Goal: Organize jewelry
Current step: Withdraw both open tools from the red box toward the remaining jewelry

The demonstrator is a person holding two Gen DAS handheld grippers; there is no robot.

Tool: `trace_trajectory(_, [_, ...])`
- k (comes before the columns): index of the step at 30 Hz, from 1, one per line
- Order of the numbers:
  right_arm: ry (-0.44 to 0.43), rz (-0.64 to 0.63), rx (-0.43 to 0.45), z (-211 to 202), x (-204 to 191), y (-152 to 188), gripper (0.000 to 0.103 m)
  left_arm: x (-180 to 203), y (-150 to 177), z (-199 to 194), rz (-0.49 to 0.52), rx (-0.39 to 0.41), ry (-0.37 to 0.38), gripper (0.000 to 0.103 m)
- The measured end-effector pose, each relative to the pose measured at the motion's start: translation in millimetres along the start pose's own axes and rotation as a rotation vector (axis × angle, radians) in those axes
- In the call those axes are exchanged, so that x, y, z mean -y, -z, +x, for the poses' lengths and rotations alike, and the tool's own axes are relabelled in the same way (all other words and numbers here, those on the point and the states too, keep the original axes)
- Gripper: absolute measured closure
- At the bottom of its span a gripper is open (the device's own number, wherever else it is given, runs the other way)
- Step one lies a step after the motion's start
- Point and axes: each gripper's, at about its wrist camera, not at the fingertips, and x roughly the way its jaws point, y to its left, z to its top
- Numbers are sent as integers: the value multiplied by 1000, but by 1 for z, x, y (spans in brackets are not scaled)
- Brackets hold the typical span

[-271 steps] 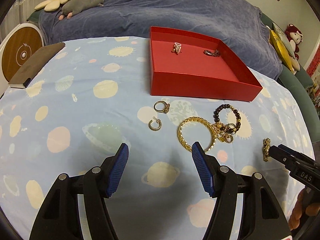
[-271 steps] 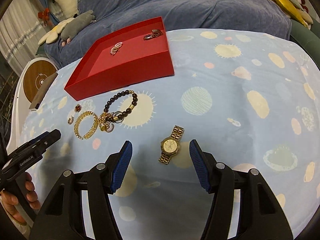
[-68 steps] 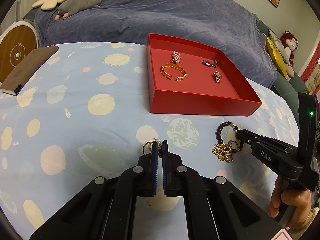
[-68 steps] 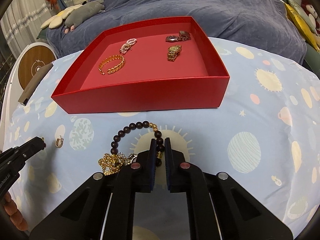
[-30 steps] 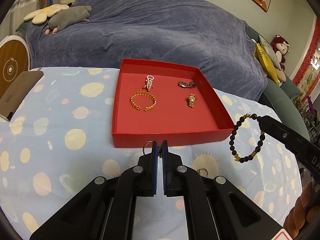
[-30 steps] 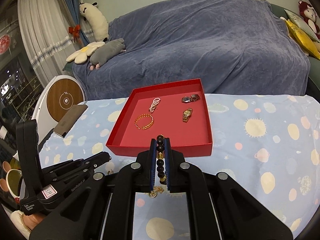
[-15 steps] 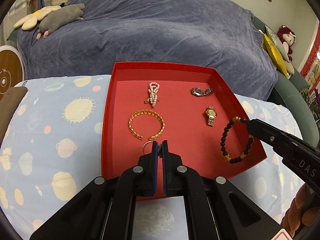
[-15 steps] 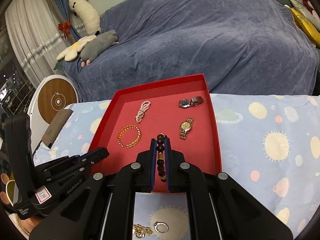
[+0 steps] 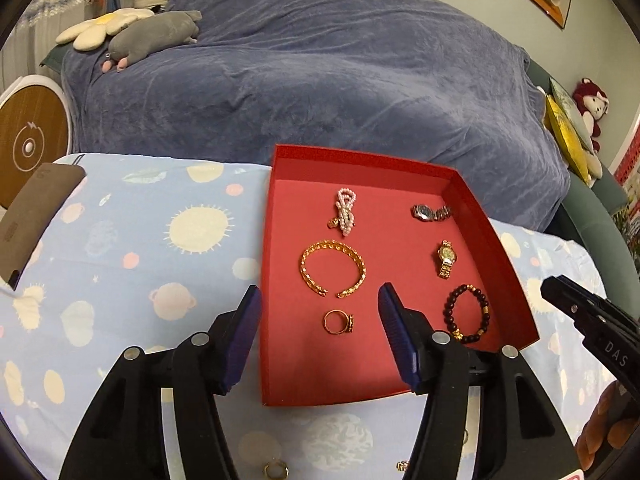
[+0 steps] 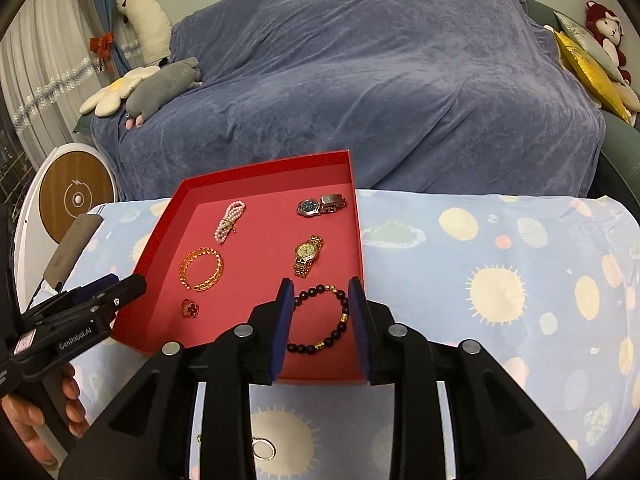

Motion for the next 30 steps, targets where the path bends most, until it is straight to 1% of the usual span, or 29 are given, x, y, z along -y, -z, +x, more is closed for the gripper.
trace_trajectory(1, [-1, 5, 13, -10, 1, 0, 69, -2, 0, -7, -12, 8, 0, 45])
trace_trajectory(6, [-47, 48, 12, -41, 4, 12, 68, -11, 12, -39, -17, 34, -40, 45])
trace_trajectory(8, [-61, 59, -1, -48, 5, 25, 68, -14, 20, -46, -17, 27, -47, 45])
trace_trajectory(13, [-70, 46, -58, -56, -6, 61, 68, -29, 51, -61, -54, -9, -24, 45])
trace_trajectory(16, [-92, 71, -94, -57, -9, 82, 68, -32, 70, -61, -51, -36, -21, 45])
trace_trajectory(19, [-106, 83, -134, -54, -14, 98, 68, -27, 87, -54, -4, -63, -31, 45])
trace_trajectory(22, [-106, 56, -155, -50, -21, 108, 68, -22, 101, -45, 42, -81, -51, 45])
trace_trajectory(26, [-101, 13, -183, -41, -32, 117, 68, -21, 111, -33, 27, -108, -45, 45])
trace_trajectory(30, [-104, 4, -201, -32, -35, 121, 68, -13, 116, -25, 58, -122, -55, 45])
